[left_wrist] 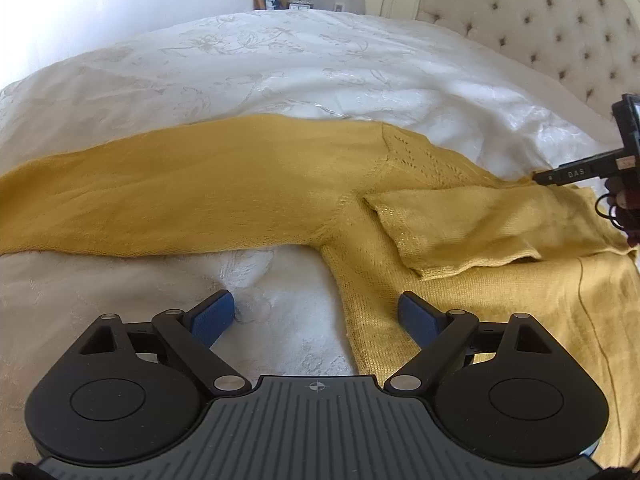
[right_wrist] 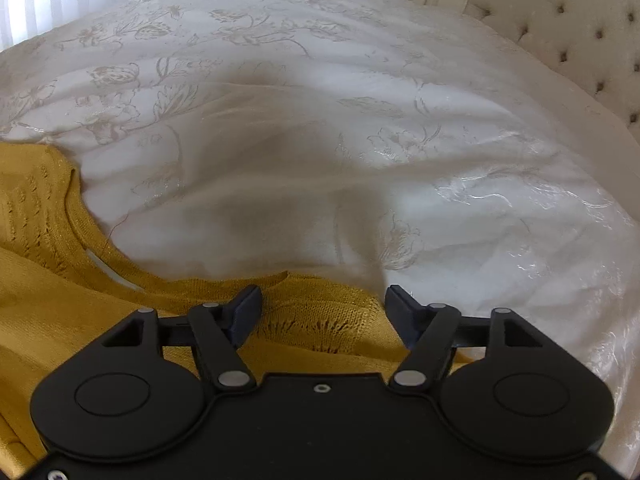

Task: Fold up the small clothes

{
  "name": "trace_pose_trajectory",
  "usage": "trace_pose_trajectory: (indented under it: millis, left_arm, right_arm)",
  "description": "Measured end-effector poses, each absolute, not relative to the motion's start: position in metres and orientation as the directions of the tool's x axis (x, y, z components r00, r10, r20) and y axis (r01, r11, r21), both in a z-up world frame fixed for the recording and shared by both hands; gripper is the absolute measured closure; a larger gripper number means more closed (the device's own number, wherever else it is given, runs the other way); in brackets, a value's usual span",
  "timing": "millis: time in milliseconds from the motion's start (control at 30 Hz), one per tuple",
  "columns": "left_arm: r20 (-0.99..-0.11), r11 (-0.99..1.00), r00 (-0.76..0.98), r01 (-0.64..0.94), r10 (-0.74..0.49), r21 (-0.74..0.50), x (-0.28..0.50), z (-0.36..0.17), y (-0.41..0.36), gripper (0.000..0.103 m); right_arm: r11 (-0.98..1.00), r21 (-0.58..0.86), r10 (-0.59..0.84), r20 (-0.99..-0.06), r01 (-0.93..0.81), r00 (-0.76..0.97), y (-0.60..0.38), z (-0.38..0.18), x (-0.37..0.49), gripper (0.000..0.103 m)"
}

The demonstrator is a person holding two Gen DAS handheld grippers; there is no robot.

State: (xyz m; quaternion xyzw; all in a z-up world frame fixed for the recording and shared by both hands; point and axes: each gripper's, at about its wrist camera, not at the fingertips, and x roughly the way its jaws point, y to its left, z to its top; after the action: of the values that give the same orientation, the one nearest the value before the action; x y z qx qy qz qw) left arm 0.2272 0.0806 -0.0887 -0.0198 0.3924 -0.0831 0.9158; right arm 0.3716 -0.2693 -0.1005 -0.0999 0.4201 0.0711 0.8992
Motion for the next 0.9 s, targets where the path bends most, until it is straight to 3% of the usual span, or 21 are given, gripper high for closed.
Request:
trace_pose_trajectory:
  millis: [67, 167, 200, 233, 267, 333, 467, 667, 700, 733, 767, 800, 900]
  left_arm:
    - [-0.711, 0.985, 0.683, 0.14, -0.17, -0.101, 0.226, -0.089, 0.08, 0.014]
    - [-0.708, 0.985, 0.685, 0.141, -0.173, -0.104, 0.226, -0.09, 0.079, 0.014]
    - [-0.706, 0.984, 0.686, 0.141, -0.174, -0.105, 0.226, -0.09, 0.079, 0.014]
    - [-0.703, 0.984, 0.689, 0.141, -0.176, -0.109, 0.226, -0.09, 0.079, 0.014]
    - [-0.7, 0.984, 0.691, 0.14, -0.179, -0.113, 0.225, -0.089, 0.08, 0.014]
    - [-0.688, 0.982, 0.701, 0.139, -0.186, -0.124, 0.223, -0.087, 0.081, 0.014]
    - [-0.656, 0.981, 0.73, 0.138, -0.194, -0.136, 0.22, -0.081, 0.082, 0.014]
    - [-0.679, 0.984, 0.713, 0.125, -0.177, -0.125, 0.225, -0.089, 0.081, 0.014]
    - [-0.681, 0.985, 0.711, 0.122, -0.175, -0.125, 0.225, -0.089, 0.082, 0.014]
    - [-0.679, 0.985, 0.713, 0.118, -0.173, -0.127, 0.224, -0.089, 0.082, 0.014]
    - [-0.678, 0.985, 0.714, 0.114, -0.172, -0.13, 0.224, -0.089, 0.082, 0.014]
    - [-0.678, 0.985, 0.714, 0.111, -0.172, -0.133, 0.224, -0.089, 0.082, 0.014]
    - [-0.684, 0.986, 0.71, 0.1, -0.166, -0.135, 0.225, -0.09, 0.083, 0.014]
  right_arm:
    - [0.969, -0.117, 0.048, -0.776, -0.219, 0.629, -0.273, -0.104, 0.377, 0.019]
    - [0.969, -0.032, 0.121, -0.802, -0.244, 0.585, -0.281, -0.108, 0.382, 0.026]
    - [0.969, 0.015, 0.159, -0.803, -0.248, 0.574, -0.285, -0.108, 0.381, 0.039]
    - [0.966, 0.056, 0.196, -0.797, -0.252, 0.572, -0.287, -0.108, 0.377, 0.061]
    - [0.962, 0.08, 0.221, -0.79, -0.262, 0.571, -0.287, -0.107, 0.374, 0.075]
    - [0.959, 0.054, 0.213, -0.784, -0.279, 0.583, -0.28, -0.104, 0.367, 0.083]
    - [0.982, -0.057, 0.083, -0.723, -0.18, 0.686, -0.282, -0.09, 0.369, 0.084]
    - [0.992, -0.103, -0.026, -0.757, -0.079, 0.653, -0.281, -0.109, 0.393, 0.081]
    - [0.991, -0.117, -0.044, -0.741, -0.065, 0.67, -0.278, -0.106, 0.391, 0.074]
    - [0.993, -0.11, -0.044, -0.719, -0.052, 0.694, -0.277, -0.1, 0.387, 0.056]
    - [0.994, -0.102, -0.048, -0.695, -0.032, 0.717, -0.277, -0.092, 0.381, 0.05]
    - [0.996, -0.091, -0.047, -0.667, -0.019, 0.743, -0.276, -0.084, 0.374, 0.044]
    - [0.999, -0.024, 0.003, -0.622, -0.023, 0.783, -0.266, -0.059, 0.345, 0.042]
